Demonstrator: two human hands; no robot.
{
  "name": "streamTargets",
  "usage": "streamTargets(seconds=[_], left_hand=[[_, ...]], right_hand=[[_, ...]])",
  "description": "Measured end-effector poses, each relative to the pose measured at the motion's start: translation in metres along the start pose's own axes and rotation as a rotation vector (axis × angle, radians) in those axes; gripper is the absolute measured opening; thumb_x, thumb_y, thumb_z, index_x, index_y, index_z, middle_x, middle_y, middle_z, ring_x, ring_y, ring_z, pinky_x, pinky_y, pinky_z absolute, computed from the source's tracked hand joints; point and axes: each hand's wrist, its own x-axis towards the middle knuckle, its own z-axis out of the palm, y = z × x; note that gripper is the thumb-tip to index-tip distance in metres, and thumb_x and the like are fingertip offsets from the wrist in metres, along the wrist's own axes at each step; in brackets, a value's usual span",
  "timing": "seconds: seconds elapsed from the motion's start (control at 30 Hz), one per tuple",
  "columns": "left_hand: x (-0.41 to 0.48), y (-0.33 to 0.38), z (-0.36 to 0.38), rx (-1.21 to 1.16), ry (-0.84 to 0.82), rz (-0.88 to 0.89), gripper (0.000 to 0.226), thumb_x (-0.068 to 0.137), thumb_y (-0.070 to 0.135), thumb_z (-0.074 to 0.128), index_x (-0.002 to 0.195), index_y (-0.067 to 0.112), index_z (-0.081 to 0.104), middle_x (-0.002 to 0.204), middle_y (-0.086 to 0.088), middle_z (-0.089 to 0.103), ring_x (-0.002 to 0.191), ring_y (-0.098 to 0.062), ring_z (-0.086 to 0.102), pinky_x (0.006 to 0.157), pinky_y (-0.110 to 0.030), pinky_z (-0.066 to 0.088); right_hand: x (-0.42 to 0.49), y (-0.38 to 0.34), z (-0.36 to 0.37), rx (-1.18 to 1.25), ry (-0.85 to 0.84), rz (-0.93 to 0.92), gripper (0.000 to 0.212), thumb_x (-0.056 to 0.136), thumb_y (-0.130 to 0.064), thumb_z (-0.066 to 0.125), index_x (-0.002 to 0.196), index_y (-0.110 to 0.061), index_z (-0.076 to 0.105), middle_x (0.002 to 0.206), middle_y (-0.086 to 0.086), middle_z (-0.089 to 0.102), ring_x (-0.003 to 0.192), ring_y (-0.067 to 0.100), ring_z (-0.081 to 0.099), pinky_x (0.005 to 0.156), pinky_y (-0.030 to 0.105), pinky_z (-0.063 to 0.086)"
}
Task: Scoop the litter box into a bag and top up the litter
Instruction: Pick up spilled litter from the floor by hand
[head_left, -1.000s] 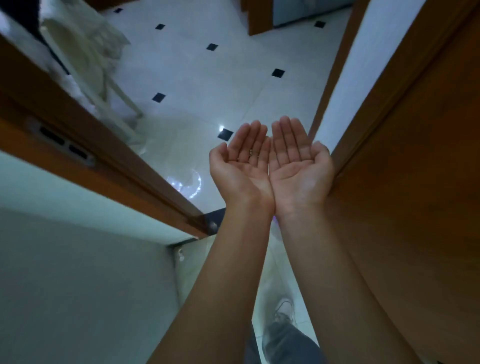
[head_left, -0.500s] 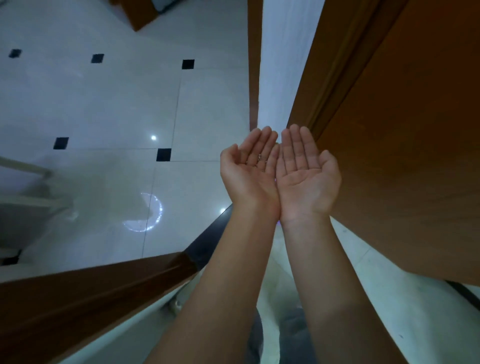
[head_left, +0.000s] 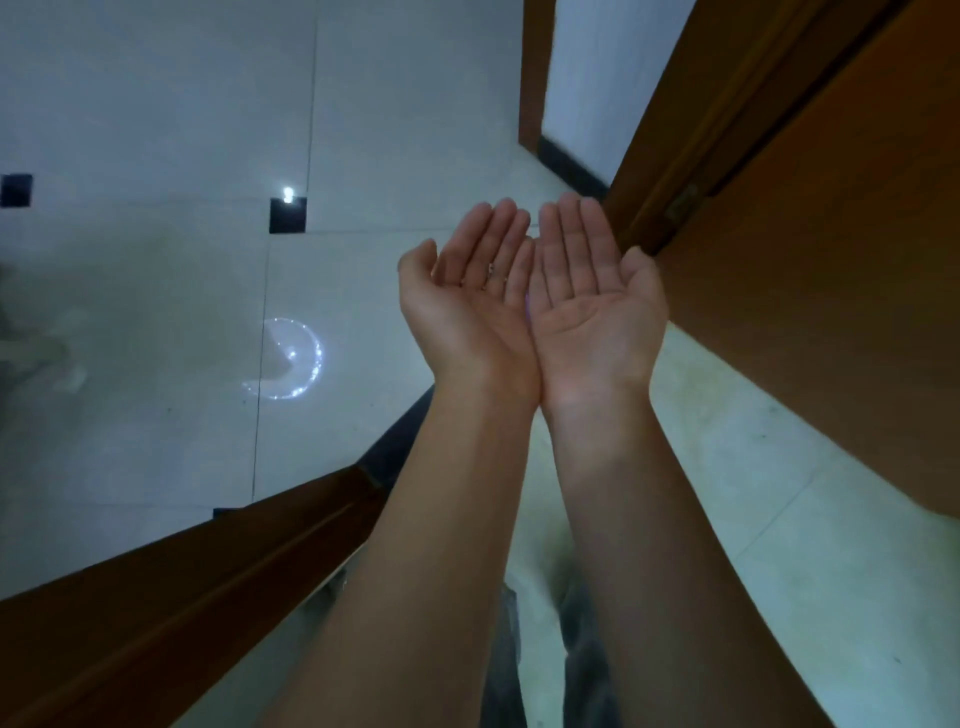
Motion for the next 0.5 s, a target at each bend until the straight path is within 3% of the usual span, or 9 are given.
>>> streamTargets(seconds=[0.3,0.5], left_hand=[[0.125,-0.086,-0.140,0.092,0.092,-0.070,0.049,0.101,0.030,0.036,0.119,-0.005,0.066,0.114,-0.020,0.073,0.112,-0.029,0.069,0.103,-0.037,0.051],[0.155,-0.125,-0.175,0.164,0.072,-0.155,0.048,0.101,0.031,0.035,0.116,-0.003,0.066,0.119,-0.021,0.070,0.115,-0.029,0.067,0.102,-0.033,0.051]], right_hand=[[0.107,0.068,-0.161,-0.038,0.123,0.011,0.048,0.105,-0.030,0.027,0.117,-0.002,0.064,0.113,0.011,0.071,0.113,0.022,0.065,0.104,0.030,0.046],[0.132,0.070,-0.214,-0.053,0.193,-0.007,0.046,0.105,-0.029,0.026,0.113,-0.004,0.064,0.103,0.008,0.073,0.111,0.021,0.064,0.110,0.031,0.041]])
